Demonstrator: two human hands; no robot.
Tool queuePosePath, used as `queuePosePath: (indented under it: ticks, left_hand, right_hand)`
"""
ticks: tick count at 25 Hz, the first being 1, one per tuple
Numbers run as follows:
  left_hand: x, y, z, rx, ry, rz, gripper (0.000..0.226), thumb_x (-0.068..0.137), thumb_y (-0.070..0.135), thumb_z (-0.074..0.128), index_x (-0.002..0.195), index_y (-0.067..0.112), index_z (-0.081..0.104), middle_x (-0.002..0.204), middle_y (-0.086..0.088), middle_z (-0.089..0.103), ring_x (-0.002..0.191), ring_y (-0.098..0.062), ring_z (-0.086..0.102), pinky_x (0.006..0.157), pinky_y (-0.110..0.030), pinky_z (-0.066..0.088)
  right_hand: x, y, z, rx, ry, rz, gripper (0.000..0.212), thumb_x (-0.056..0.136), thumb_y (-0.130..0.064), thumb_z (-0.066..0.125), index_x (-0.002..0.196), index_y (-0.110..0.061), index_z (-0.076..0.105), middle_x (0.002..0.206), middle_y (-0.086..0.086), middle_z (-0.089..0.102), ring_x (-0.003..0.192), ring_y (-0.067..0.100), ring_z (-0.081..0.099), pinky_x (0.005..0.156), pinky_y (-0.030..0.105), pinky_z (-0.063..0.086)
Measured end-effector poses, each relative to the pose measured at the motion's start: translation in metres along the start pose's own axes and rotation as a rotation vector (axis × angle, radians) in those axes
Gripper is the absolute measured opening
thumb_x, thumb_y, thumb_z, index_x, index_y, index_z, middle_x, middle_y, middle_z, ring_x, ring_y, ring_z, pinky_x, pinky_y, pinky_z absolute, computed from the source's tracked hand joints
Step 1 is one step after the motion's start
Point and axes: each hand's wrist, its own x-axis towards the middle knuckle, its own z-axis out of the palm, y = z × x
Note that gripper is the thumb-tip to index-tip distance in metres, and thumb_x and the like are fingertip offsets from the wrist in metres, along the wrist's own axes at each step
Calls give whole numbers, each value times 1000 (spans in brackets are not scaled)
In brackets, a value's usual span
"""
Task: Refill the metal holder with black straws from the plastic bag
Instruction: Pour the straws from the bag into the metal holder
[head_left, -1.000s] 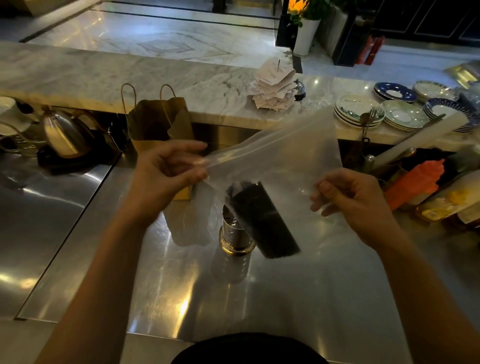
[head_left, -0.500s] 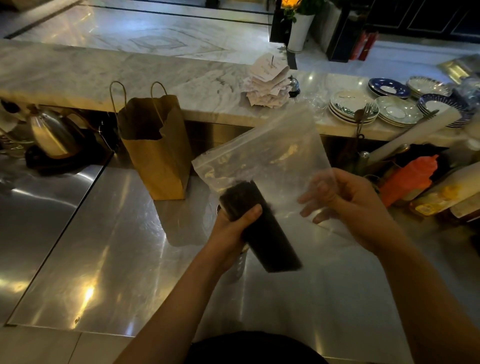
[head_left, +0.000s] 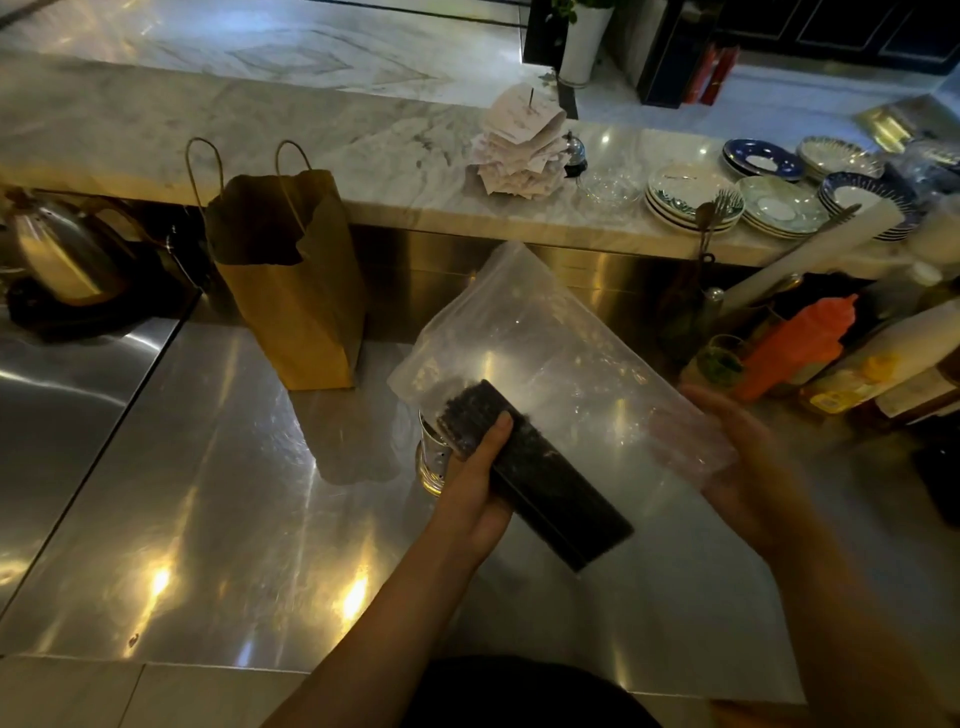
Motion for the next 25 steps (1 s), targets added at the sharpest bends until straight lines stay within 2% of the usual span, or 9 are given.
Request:
queuePosePath:
  ticks: [2, 4, 6, 9, 12, 15, 18, 20, 25]
  left_hand:
    - [5, -2, -2, -59, 15, -25, 8, 88, 9, 61, 95, 9, 63, 83, -10, 75, 90, -27, 65, 93, -48, 49]
    - [14, -5, -6, -114, -18, -63, 18, 83, 15, 66, 99, 7, 64, 90, -12, 73, 93, -29, 64, 97, -49, 48]
    - [23, -12, -9, -161, -85, -100, 44, 73, 23, 78, 110, 4, 65, 107, -15, 68, 106, -31, 61, 100, -49, 47]
    - [31, -25, -10, -105, -143, -108, 68, 73, 28, 80, 131, 2, 55, 127, -17, 62, 119, -30, 58, 98, -46, 50]
    - [37, -29, -8, -63, -134, -84, 66, 74, 26, 79, 129, 1, 54, 122, -16, 64, 112, -28, 62, 99, -44, 50]
    - [45, -27, -9, -88, -151, -49, 71, 61, 25, 91, 120, 3, 57, 110, -14, 66, 104, -26, 65, 95, -40, 53]
    - [44, -28, -5, -145, -100, -75, 59, 65, 23, 84, 115, 4, 61, 104, -12, 71, 98, -23, 70, 88, -38, 57]
    - [40, -30, -1, -181, -47, -105, 51, 73, 22, 74, 119, 6, 60, 109, -12, 70, 104, -24, 67, 94, -38, 54]
    - [41, -33, -1, -221, -32, -157, 44, 75, 20, 70, 116, 5, 62, 116, -15, 68, 117, -28, 60, 105, -41, 45]
  right_hand:
    - [-6, 17, 0, 137, -84, 101, 91, 61, -54, 84, 135, -12, 51, 134, 18, 58, 120, 35, 59, 91, 47, 54]
    - [-16, 38, 7, 117, -125, 173, 110, 45, -61, 88, 136, -14, 50, 133, 18, 60, 121, 36, 58, 96, 51, 50]
    - [-24, 56, 19, -5, -131, 212, 102, 42, -53, 93, 131, -18, 55, 129, 16, 62, 116, 35, 62, 91, 51, 54]
    - [-29, 70, 35, -173, -98, 164, 68, 59, -23, 89, 122, -25, 62, 127, 12, 62, 109, 32, 66, 84, 50, 57]
    - [-32, 60, 41, -320, 10, 49, 52, 65, -13, 79, 113, -25, 65, 116, 7, 67, 100, 27, 70, 76, 45, 60]
    - [-34, 41, 33, -448, -5, -46, 47, 68, -15, 77, 113, -22, 65, 110, 4, 70, 98, 24, 70, 72, 43, 61]
    - [-32, 26, 29, -586, -40, -117, 43, 74, -8, 76, 112, -26, 66, 107, 2, 70, 95, 20, 70, 67, 37, 61]
    - [-31, 18, 29, -668, -70, -152, 42, 78, -4, 75, 111, -28, 65, 104, 1, 70, 92, 18, 70, 65, 35, 61]
    - [-27, 5, 29, -807, -114, -156, 41, 80, -9, 74, 115, -27, 64, 105, -1, 69, 91, 14, 69, 66, 37, 62]
